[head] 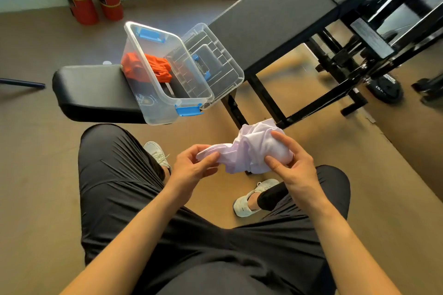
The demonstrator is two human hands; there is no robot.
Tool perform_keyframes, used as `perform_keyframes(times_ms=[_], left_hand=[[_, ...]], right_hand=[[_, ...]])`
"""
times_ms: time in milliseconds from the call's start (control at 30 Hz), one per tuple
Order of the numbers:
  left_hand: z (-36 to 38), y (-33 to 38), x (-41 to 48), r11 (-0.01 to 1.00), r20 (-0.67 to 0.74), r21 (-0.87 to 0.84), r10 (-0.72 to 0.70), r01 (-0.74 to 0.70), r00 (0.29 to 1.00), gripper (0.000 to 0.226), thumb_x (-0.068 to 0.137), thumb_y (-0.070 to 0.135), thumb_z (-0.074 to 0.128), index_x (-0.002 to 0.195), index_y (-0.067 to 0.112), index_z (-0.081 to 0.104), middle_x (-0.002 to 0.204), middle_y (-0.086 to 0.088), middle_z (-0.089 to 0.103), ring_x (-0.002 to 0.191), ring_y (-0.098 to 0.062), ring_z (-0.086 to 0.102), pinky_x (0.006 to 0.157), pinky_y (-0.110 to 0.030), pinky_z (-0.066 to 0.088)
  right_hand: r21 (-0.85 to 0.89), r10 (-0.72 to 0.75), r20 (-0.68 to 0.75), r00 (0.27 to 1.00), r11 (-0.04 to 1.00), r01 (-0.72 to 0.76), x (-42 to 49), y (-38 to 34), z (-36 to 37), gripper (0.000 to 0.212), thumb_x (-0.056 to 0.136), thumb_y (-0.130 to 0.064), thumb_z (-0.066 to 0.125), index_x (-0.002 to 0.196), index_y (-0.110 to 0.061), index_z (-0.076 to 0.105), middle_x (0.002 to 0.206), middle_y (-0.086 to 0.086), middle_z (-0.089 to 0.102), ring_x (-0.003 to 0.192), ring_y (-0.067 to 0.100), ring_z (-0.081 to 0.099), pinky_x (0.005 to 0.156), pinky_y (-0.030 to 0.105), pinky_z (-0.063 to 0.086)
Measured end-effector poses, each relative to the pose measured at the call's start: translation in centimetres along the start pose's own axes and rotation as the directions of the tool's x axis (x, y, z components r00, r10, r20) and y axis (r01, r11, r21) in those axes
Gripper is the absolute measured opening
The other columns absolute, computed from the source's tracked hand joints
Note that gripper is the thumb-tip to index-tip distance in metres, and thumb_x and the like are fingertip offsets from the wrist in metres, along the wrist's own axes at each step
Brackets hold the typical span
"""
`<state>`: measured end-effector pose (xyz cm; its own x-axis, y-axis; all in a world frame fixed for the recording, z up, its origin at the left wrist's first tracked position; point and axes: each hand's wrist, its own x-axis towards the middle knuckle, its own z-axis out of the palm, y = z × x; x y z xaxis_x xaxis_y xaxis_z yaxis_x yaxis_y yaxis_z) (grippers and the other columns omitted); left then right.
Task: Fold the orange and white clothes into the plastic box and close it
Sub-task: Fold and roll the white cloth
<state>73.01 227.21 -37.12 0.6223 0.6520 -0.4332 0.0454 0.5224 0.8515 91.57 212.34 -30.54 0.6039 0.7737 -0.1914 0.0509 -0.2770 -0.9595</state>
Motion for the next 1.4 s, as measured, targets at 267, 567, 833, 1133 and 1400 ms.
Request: perform_keyframes(times_ms=[267,567,833,1133,1400], left_hand=[[1.4,0.5,0.3,0.972,-0.279,0.114,0.228,-0.204,0.933,0.048,0.074,0.016,0.088,0.113,0.021,0.059,0.101,-0.002,0.073,0.090,-0.011,0.074,0.073,-0.022,0.059],[2.5,0.9,0.2,0.946,0.107,0.199,0.237,-0.255,0.965,0.044,0.085,0.034,0.078,0.124,0.018,0.069,0.113,0.000,0.072,0.098,-0.013,0.069,0.074,-0.020,0.056],[1.9,-1.2,0.2,0.660,0.181,0.565,0.487,-0.496,0.854,0.044,0.076,0.049,0.074,0.105,0.015,0.074,0.103,0.004,0.067,0.097,-0.015,0.057,0.076,-0.036,0.051],[2.0,-0.5,0.2,0.903,0.024,0.229,0.368,-0.363,0.930,0.030,0.088,0.025,0.073,0.113,0.018,0.060,0.092,-0.005,0.073,0.083,-0.014,0.072,0.067,-0.025,0.057],[1.3,1.4,1.9,0.739,-0.102,0.419,0.616,-0.527,0.781,0.031,0.095,0.029,0.067,0.122,0.030,0.052,0.109,-0.007,0.058,0.082,-0.025,0.070,0.061,-0.042,0.063]], right_hand=[[-0.090,0.017,0.161,0.987,0.996,-0.002,-0.3,1.0,0.5,0.055,0.084,-0.011,0.078,0.131,-0.036,0.063,0.131,-0.012,0.060,0.115,0.016,0.064,0.089,0.041,0.061],[-0.059,-0.030,0.167,0.985,0.997,0.040,-0.3,1.5,1.5,0.062,0.085,-0.004,0.077,0.137,-0.030,0.057,0.138,-0.012,0.053,0.119,0.016,0.061,0.085,0.032,0.061],[-0.181,-0.158,0.047,0.986,0.970,0.164,-0.5,2.6,3.6,0.072,0.083,-0.006,0.078,0.145,-0.027,0.047,0.145,-0.006,0.044,0.129,0.010,0.050,0.091,0.019,0.056],[-0.077,-0.095,-0.011,0.995,0.993,0.094,-0.2,3.0,4.5,0.066,0.080,-0.010,0.082,0.137,-0.027,0.056,0.138,-0.005,0.051,0.124,0.018,0.056,0.089,0.038,0.061],[-0.029,-0.142,-0.030,0.989,0.990,0.141,2.3,1.0,6.5,0.063,0.079,-0.013,0.084,0.135,-0.029,0.059,0.135,-0.012,0.054,0.120,0.011,0.059,0.090,0.034,0.060]])
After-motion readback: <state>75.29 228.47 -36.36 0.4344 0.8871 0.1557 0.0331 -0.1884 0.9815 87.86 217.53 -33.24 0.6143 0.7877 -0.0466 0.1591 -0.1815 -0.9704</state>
